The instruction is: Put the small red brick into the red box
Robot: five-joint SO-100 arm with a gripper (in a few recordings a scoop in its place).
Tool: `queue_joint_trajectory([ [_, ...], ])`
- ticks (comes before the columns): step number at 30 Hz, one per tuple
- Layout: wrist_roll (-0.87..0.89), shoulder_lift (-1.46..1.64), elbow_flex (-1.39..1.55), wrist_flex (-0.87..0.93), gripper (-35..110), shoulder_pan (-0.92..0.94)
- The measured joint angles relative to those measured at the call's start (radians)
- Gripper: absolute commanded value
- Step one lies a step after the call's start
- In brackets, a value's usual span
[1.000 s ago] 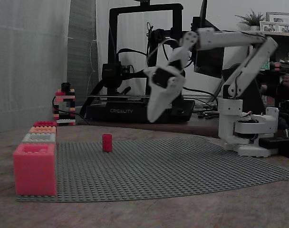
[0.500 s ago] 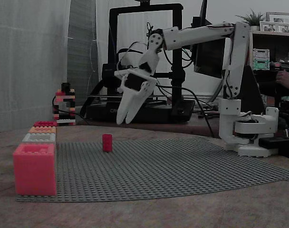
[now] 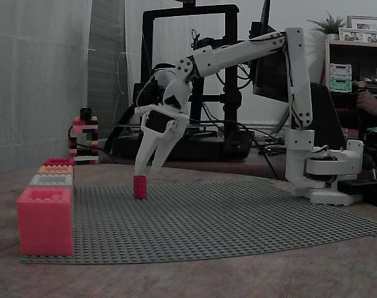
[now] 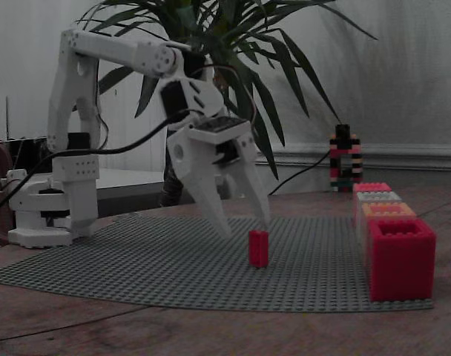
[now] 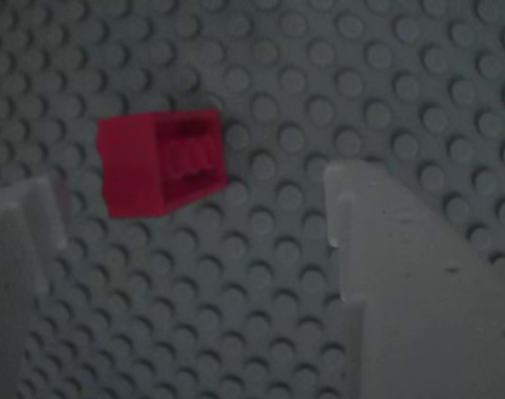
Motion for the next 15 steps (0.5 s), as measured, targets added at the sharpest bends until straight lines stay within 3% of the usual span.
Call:
queue_joint_trajectory([
  [15, 0.061, -0.028, 0.0, -0.046, 25, -0.025],
])
